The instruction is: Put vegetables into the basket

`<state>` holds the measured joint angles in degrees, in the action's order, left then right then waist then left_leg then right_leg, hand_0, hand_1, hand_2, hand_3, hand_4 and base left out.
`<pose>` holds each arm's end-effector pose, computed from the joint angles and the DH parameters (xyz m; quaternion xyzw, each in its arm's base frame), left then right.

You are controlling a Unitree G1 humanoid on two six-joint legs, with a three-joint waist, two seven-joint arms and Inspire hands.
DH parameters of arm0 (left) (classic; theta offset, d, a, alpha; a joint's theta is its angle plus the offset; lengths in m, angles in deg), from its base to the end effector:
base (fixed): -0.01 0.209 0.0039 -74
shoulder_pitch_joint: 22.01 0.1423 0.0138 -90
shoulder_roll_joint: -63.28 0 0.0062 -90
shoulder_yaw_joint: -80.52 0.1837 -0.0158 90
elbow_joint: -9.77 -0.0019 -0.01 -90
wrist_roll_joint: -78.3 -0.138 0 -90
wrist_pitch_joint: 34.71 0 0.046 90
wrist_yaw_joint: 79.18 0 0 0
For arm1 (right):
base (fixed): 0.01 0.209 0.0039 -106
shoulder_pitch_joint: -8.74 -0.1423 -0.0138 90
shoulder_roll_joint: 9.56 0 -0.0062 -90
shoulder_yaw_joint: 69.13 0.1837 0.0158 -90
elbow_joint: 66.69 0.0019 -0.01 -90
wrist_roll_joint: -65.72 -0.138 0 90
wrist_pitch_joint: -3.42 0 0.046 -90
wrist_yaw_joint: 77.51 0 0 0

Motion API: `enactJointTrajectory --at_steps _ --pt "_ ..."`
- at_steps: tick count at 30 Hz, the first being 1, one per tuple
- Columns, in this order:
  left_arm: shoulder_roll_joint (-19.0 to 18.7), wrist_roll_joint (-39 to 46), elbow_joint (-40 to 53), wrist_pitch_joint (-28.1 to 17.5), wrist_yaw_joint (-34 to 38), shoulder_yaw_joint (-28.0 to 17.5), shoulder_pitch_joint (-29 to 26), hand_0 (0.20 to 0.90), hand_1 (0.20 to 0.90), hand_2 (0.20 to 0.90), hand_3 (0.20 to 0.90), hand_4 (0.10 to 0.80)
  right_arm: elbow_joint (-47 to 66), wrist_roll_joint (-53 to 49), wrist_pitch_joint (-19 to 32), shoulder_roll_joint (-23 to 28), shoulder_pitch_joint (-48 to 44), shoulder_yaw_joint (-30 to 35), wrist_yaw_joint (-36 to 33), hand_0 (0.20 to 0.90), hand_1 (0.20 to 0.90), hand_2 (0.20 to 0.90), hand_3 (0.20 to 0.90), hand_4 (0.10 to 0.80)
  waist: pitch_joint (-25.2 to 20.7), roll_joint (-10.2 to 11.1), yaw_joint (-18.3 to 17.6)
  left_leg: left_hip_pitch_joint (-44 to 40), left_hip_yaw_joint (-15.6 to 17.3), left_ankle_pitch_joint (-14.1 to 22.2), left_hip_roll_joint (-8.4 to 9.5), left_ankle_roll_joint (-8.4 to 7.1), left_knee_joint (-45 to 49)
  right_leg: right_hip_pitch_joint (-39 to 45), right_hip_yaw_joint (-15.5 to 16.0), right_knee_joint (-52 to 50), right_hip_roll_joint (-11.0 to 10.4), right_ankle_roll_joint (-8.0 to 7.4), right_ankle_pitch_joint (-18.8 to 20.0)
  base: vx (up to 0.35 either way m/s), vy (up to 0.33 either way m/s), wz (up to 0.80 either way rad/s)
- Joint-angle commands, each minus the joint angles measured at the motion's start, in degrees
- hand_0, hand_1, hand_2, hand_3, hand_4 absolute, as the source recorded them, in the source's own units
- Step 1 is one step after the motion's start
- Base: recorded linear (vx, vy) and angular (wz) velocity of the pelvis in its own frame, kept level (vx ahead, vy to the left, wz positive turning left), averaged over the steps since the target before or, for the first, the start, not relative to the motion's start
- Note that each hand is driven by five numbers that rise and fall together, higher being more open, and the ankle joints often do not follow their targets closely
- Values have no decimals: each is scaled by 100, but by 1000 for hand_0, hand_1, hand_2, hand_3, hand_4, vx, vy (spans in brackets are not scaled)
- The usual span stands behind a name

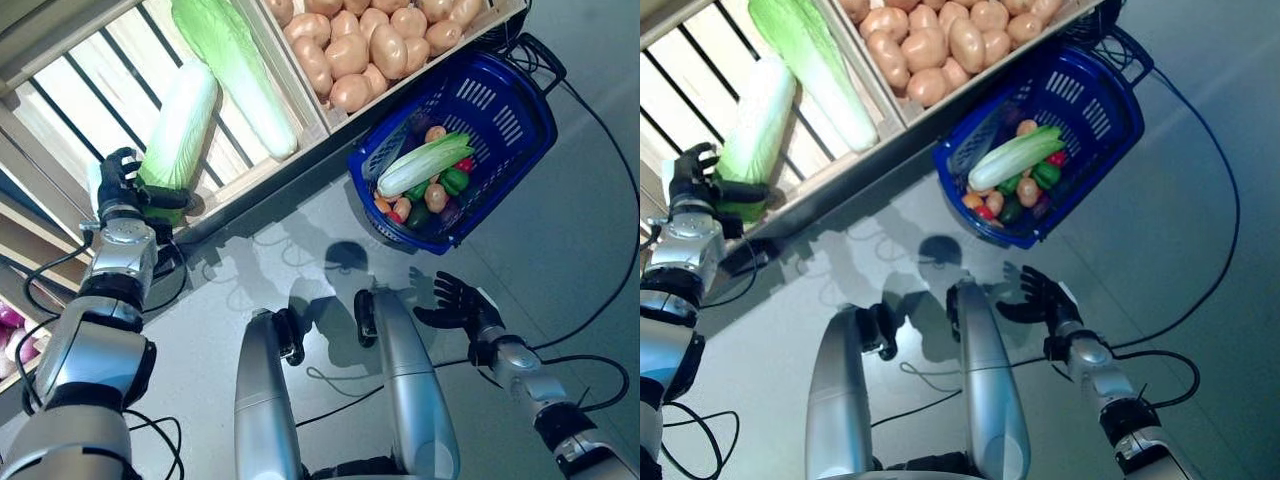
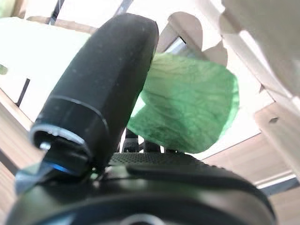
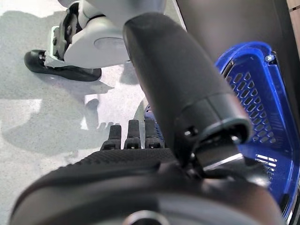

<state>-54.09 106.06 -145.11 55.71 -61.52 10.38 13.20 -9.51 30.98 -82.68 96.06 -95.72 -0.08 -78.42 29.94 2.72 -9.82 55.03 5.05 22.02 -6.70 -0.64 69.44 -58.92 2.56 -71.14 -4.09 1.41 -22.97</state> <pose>0.3266 0.3114 0.1635 0.1724 0.0498 0.3031 0.9359 0.2321 -0.2365 0.0091 -0.0367 0.1766 0.0171 0.9835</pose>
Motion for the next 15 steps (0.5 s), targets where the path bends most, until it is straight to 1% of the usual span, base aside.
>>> enactJointTrajectory --at_steps 1,7,12,15 --pt "-286 -78 -22 70 154 2 9 300 300 300 300 400 650 -303 360 255 103 171 29 900 900 900 900 800 -14 39 -43 -285 225 -1 11 281 -161 577 15 484 -131 34 318 31 -26 1" --pt "-264 -119 159 99 177 -211 361 300 300 300 300 400 736 -247 279 201 45 243 -27 900 900 900 900 800 -14 10 8 -602 241 -65 29 192 -355 873 62 647 -165 15 350 21 -17 1" --pt "-265 -117 404 124 216 -384 731 300 300 300 300 400 851 -168 152 203 -100 305 -49 900 900 900 900 800 -18 -31 36 -1269 338 -235 29 106 -910 1483 113 1102 -185 -4 472 23 2 -4" --pt "-256 -90 477 89 187 -429 867 300 300 300 300 400 843 -165 119 179 -112 317 -81 900 900 900 900 800 -91 -47 59 -1463 348 -290 46 83 -1105 1661 123 1253 -208 -19 518 6 -2 -2"
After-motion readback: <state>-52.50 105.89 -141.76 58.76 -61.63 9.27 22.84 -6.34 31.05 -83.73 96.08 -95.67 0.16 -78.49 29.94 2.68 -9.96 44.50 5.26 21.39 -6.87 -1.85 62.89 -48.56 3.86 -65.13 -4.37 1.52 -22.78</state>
